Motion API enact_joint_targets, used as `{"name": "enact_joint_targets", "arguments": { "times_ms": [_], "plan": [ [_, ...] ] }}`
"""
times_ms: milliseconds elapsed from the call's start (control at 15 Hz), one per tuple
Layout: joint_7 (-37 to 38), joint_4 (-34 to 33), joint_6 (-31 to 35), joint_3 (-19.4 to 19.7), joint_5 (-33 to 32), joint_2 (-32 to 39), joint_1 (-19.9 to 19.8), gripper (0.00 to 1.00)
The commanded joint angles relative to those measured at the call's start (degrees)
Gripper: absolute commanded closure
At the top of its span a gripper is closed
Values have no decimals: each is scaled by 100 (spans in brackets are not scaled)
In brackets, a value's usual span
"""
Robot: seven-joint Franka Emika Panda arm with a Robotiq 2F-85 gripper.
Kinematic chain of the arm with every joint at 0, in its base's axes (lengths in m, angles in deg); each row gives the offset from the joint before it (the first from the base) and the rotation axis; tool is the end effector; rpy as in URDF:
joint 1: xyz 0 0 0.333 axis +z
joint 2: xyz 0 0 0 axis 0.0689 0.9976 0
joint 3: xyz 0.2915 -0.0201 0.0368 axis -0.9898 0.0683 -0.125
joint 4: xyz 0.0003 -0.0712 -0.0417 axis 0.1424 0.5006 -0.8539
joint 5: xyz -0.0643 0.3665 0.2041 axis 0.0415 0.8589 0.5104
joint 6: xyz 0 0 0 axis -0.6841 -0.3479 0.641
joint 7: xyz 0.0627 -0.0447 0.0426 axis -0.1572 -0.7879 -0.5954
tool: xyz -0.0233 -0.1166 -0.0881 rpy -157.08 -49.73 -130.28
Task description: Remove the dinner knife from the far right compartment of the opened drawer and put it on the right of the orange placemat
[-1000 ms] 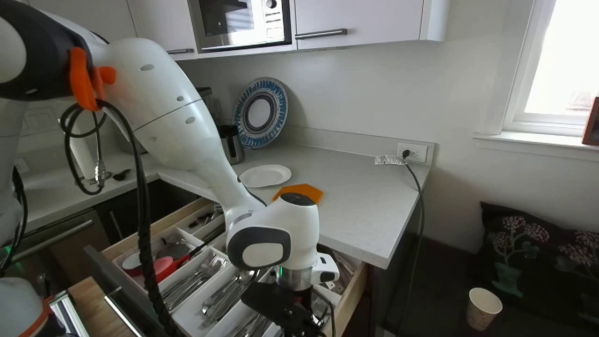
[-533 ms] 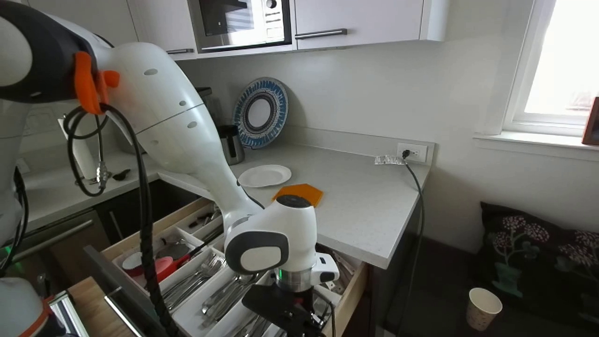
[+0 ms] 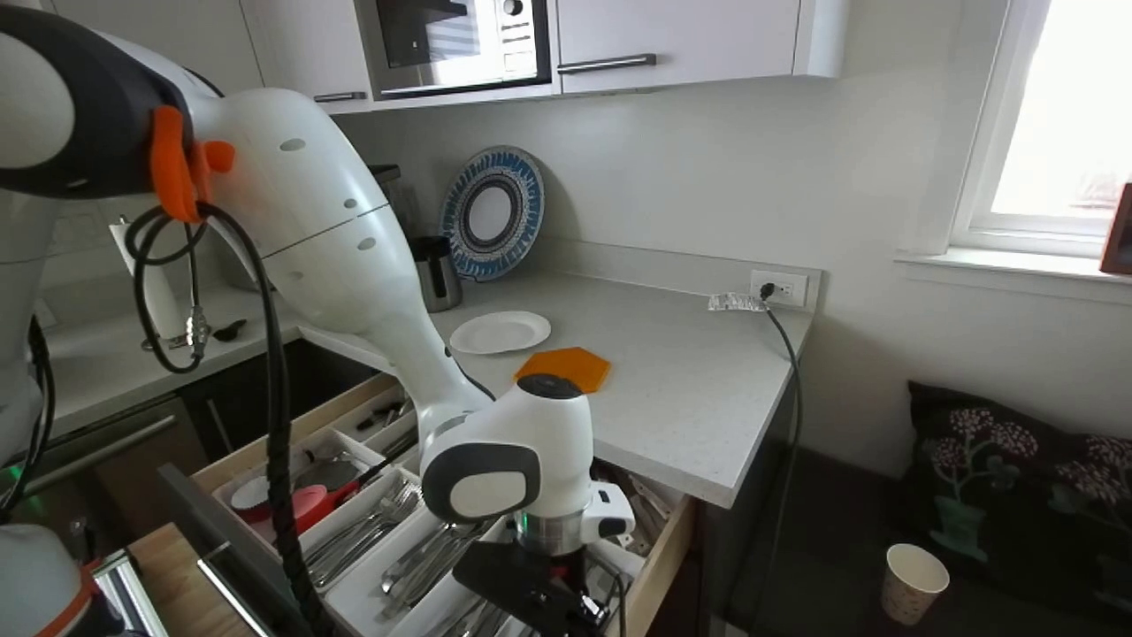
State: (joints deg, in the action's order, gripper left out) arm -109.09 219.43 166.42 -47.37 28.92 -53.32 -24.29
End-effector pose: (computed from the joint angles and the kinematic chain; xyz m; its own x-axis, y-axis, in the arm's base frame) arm 0.3769 -0.3388 0.0316 0.9865 0.0764 -0.1450 0.0858 -0.9945 0.0599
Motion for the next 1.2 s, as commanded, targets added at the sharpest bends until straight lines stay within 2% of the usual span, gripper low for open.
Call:
{"name": "enact_joint_targets", "arguments": {
  "times_ms": [0, 133, 333, 533, 733, 1133],
  "plan": [
    [130, 73, 334, -47, -28, 71, -52, 77],
    [152, 90, 385, -55, -36, 57, -62, 79],
    [168, 106, 387, -47, -58, 40, -53, 89],
    [175, 113, 360, -29, -81, 40, -42, 89],
    [171, 121, 327, -32, -77, 10, -46, 97],
    [114, 287, 208, -58, -50, -376, -62, 97]
  ]
}}
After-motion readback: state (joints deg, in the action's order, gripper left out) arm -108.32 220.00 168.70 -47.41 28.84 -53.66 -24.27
